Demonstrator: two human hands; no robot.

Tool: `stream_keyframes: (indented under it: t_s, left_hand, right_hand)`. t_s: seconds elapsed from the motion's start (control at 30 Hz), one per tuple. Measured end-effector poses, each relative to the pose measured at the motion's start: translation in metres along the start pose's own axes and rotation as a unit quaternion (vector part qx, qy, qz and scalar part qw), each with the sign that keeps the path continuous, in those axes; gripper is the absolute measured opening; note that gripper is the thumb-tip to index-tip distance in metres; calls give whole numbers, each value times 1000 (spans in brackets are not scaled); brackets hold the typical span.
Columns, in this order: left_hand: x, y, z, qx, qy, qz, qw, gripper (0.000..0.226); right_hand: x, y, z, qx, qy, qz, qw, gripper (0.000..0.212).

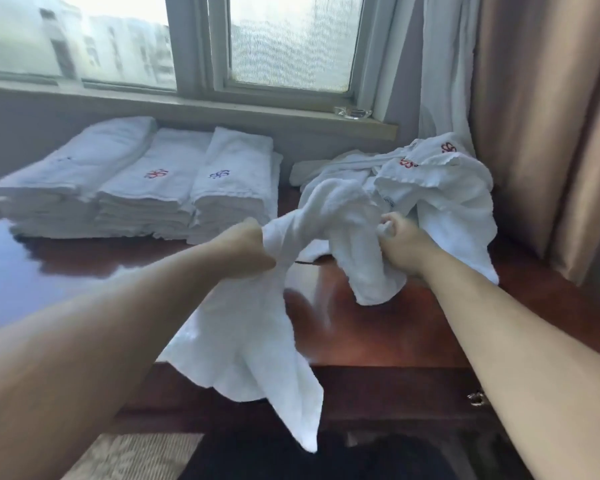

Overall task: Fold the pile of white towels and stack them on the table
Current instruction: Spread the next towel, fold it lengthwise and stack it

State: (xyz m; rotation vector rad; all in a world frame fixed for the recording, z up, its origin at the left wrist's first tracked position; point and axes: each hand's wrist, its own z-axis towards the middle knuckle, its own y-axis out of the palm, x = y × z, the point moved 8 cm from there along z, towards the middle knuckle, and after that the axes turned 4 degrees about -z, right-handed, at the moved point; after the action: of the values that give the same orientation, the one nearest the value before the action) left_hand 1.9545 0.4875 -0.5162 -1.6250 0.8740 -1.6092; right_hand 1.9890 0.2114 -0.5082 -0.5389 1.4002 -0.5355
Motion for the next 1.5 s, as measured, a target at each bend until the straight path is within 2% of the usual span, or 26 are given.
stream_keyframes:
  t_s: [0.1,0.17,0.2,0.27,0.33,0.4,0.43,0.5,0.57,0.63,0.7,0.8,0.83,0.87,0.93,0.97,1.03,1.17,1.27,1.4,1.5]
  left_hand:
    - [7,-44,1,109,43,19,993,32]
    - [10,-65,-2,157,78,29,984,29]
    - [9,-72,-3,169,89,23,981,25]
    - [1,-79,0,170,85,24,981,21]
    - [-11,-76,3,149,38,56,987,27]
    - [-19,-67,-1,127,-4,130,983,46]
    - [-16,-59,-6,116,6,143,983,59]
    - [2,-34,-18,41,101,78,991,87]
    - [28,-3,-36,-62,183,-17,981,109]
    - [51,17,-44,-69,234,-57,968,115]
    - [66,26,-44,-17,250,-79,965,101]
    - [72,25,-33,48,239,-173,954,30]
    - [68,24,-28,44,215,-251,943,18]
    - [61,25,-24,24,172,-358,917,18]
    - [46,32,-19,-16,60,-571,819,23]
    - [40,34,-19,-20,12,-631,775,25]
    - [28,37,-17,-11,-44,-669,742,30]
    - [24,40,-18,-31,-58,-673,737,27]
    - [22,46,-19,-64,-59,-678,730,19]
    - [22,54,-21,-111,-59,-688,714,11]
    - [25,55,-19,-102,-68,-665,737,21]
  right_hand:
    - [-17,-54,-2,143,-13,66,987,29]
    - [-24,-89,-13,255,-39,166,952,33]
    - [-26,-98,-18,280,-48,221,933,33]
    - [-25,-102,-22,257,-52,340,903,33]
    - [-21,-97,-23,208,-43,441,872,38]
    - [-17,-90,-24,170,-42,492,853,38]
    - [-14,-85,-24,150,-42,506,848,37]
    - [-14,-71,-25,93,-40,518,849,39]
    - [-19,-56,-25,30,-41,512,858,41]
    - [-32,-44,-30,-36,-64,499,863,30]
    - [-49,-35,-36,-102,-106,476,867,20]
    - [-56,-31,-38,-122,-124,480,860,19]
    - [-52,-33,-35,-103,-114,486,860,21]
    - [-49,-36,-32,-81,-104,485,865,26]
    - [-39,-43,-25,-30,-78,467,880,27]
    - [-32,-46,-22,-7,-61,459,886,26]
    - [-24,-47,-18,10,-46,447,893,23]
    - [-22,-39,-17,13,-52,407,912,29]
    - [-22,-33,-18,-12,-54,415,908,40]
    - [-26,-29,-19,-43,-64,423,903,38]
    - [-21,-31,-14,-40,-50,421,905,36]
